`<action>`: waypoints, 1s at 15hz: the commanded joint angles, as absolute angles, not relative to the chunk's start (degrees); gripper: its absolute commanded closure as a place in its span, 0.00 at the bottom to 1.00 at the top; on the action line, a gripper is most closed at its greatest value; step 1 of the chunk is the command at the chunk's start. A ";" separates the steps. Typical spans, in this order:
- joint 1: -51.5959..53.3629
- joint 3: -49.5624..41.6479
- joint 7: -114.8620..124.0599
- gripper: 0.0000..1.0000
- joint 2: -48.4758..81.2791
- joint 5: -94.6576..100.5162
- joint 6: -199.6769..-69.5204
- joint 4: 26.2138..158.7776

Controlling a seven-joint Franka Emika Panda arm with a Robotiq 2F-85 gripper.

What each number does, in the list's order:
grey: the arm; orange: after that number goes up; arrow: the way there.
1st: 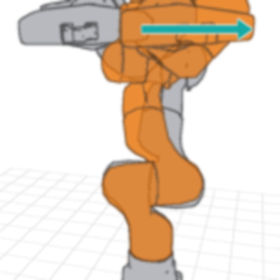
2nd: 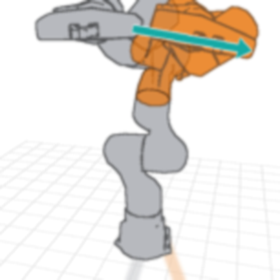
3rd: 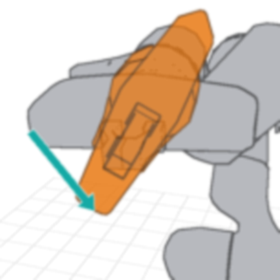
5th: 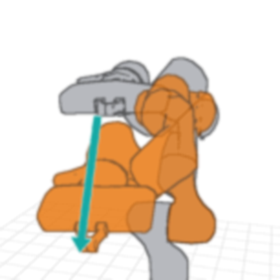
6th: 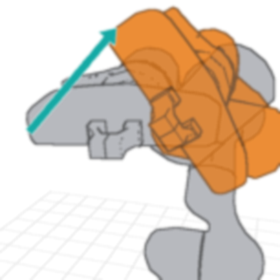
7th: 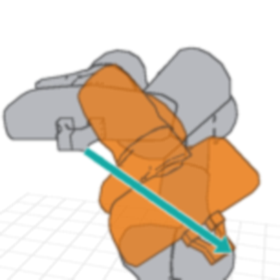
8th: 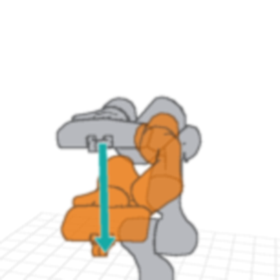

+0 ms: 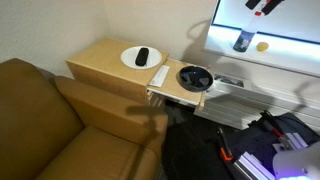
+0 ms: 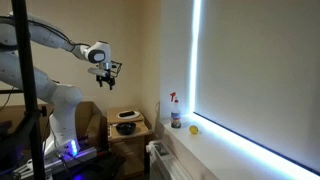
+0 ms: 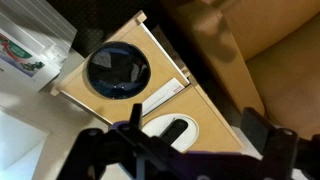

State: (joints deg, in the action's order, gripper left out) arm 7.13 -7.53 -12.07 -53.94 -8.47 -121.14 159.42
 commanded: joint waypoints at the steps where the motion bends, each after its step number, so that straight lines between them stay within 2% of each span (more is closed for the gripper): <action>1: 6.61 -7.09 -12.44 0.00 -53.76 -8.93 -120.87 159.45; 5: 6.63 -7.09 -12.43 0.00 -53.65 -8.93 -120.87 159.59; 11: -1.15 -9.28 -2.25 0.00 -41.37 -9.93 -132.16 159.62; 15: -1.30 -7.31 7.30 0.00 -35.14 -15.45 -137.08 159.64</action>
